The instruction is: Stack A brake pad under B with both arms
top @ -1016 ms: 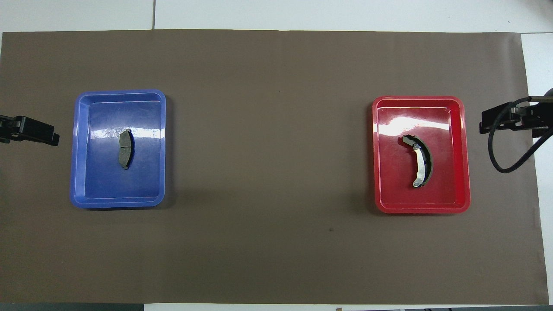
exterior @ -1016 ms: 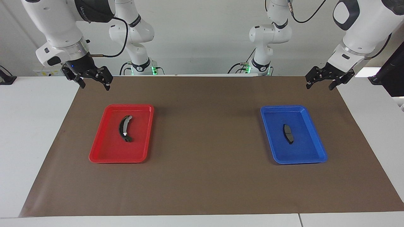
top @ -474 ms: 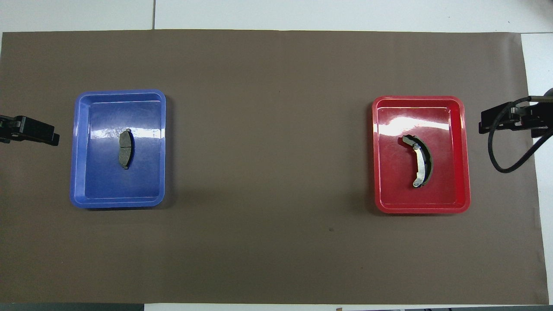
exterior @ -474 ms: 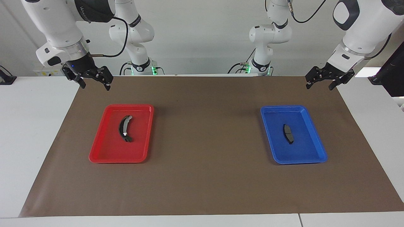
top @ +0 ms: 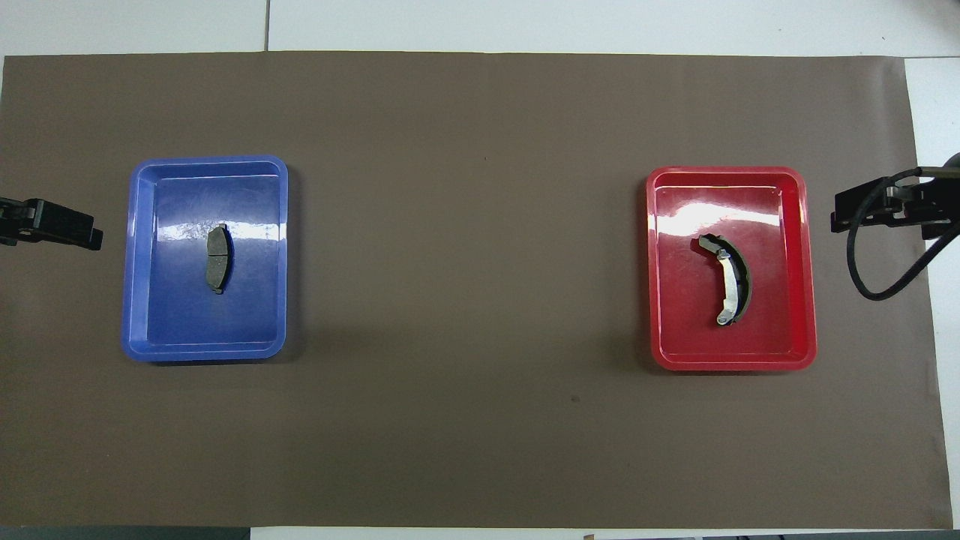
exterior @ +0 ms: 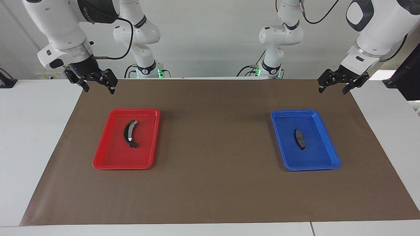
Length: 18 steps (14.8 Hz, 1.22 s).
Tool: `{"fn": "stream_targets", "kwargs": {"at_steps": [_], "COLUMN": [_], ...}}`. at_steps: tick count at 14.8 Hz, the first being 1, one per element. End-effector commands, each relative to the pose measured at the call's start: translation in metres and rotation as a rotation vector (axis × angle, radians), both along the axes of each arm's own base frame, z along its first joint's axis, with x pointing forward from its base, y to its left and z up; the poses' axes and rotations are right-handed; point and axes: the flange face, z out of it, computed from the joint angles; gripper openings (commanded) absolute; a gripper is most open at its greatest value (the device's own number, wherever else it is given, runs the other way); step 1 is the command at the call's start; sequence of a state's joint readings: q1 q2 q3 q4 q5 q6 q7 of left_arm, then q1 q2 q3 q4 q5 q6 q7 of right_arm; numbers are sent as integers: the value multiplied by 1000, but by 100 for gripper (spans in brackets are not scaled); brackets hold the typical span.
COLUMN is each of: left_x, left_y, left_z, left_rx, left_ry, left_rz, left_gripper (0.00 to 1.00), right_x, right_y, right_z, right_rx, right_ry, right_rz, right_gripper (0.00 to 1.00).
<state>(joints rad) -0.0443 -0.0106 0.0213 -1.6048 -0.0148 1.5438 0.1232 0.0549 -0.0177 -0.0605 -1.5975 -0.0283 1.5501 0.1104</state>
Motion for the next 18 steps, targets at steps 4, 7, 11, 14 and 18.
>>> {"fn": "stream_targets", "kwargs": {"at_steps": [4,7,11,14,18], "left_x": [-7,-7,-6,-6,-5], "left_y": [-1,-1,-1,-1,-1], "left_z": [0,1,1,1,1], "left_rx": [-8,-8,-8,-8,-8], "left_ry": [-18,-20,-27,-27,-30], "left_rz": [-8,-8,-8,-8,-6], "left_gripper": [99,99,99,99,99], "right_x": [-2,-2,-3,-2,-3], "right_y": [-1,-1,-1,-1,-1], "right_z": [0,0,0,0,0], "right_rx": [16,16,16,16,16], "right_ry": [-5,-5,-3,-5,-3], "right_rz": [19,19,19,19,19], "right_gripper": [100,100,100,100,100]}}
